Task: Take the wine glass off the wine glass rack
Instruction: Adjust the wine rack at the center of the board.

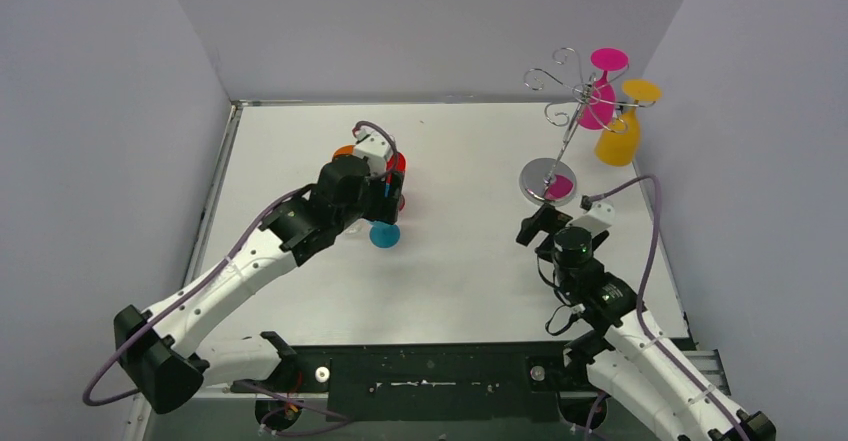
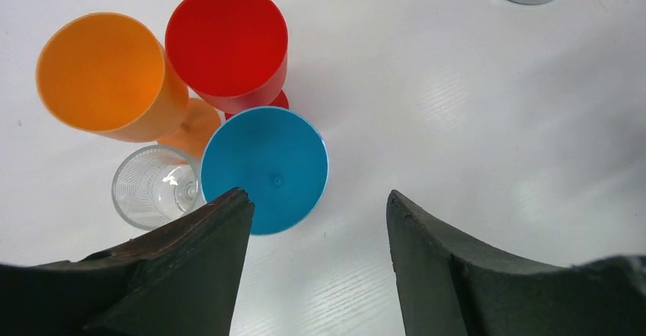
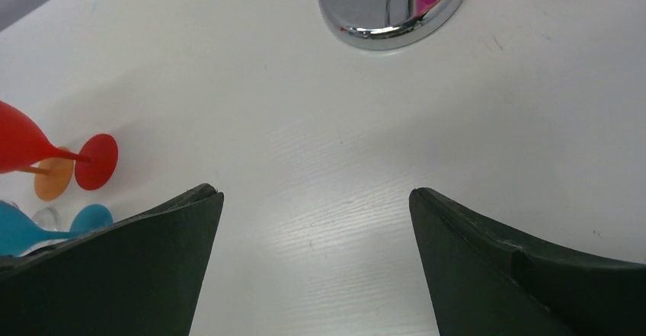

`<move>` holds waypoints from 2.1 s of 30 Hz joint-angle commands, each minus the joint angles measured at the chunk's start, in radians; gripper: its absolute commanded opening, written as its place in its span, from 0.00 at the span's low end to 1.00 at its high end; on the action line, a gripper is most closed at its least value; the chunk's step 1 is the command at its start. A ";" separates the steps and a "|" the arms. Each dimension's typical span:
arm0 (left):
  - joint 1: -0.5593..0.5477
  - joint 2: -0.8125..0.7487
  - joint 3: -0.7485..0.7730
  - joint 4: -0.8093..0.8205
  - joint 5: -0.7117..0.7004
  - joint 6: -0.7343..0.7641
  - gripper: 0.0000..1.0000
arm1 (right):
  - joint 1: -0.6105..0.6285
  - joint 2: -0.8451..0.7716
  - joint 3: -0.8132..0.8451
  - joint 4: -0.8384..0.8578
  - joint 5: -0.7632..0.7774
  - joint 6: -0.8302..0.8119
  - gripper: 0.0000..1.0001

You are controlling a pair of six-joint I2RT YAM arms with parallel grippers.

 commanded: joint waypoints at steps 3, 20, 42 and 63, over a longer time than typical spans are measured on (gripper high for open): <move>0.009 -0.168 -0.107 0.015 0.038 -0.034 0.65 | -0.175 0.013 0.148 0.021 -0.199 -0.084 1.00; 0.014 -0.383 -0.249 -0.056 0.033 -0.018 0.71 | -0.237 0.190 0.612 -0.185 0.042 -0.314 1.00; 0.018 -0.408 -0.257 -0.067 0.070 0.002 0.74 | -0.708 0.542 0.968 -0.211 -0.704 -0.490 1.00; 0.020 -0.379 -0.256 -0.064 0.080 0.007 0.74 | -0.563 0.605 1.065 -0.281 -0.696 -0.530 0.85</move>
